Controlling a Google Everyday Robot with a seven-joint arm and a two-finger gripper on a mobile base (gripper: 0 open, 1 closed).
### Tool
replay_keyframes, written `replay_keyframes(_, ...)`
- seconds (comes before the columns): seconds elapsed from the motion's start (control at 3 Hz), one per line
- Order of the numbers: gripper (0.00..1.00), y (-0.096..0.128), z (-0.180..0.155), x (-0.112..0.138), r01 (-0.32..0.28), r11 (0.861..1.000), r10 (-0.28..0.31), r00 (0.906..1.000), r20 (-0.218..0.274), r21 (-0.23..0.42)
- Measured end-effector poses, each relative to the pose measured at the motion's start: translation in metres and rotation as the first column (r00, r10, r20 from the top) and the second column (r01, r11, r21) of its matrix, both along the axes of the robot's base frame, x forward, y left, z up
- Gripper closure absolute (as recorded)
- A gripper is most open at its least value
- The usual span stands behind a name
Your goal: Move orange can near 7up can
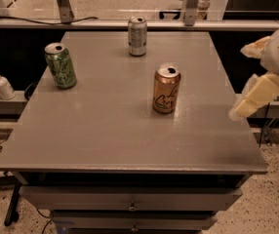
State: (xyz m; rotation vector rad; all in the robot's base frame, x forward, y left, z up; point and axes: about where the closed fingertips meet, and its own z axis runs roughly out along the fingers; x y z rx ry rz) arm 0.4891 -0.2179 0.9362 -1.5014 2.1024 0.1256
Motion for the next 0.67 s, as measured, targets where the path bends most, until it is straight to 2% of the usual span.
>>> replay_keyframes(0.33, 0.0, -0.007, -0.031, 0.027, 0.075, 0.975, -0.077, 0.997, 0.0, 0.211)
replay_keyframes(0.67, 0.0, 0.0, -0.054, 0.054, 0.162, 0.874, -0.171, 0.985, -0.022, 0.459)
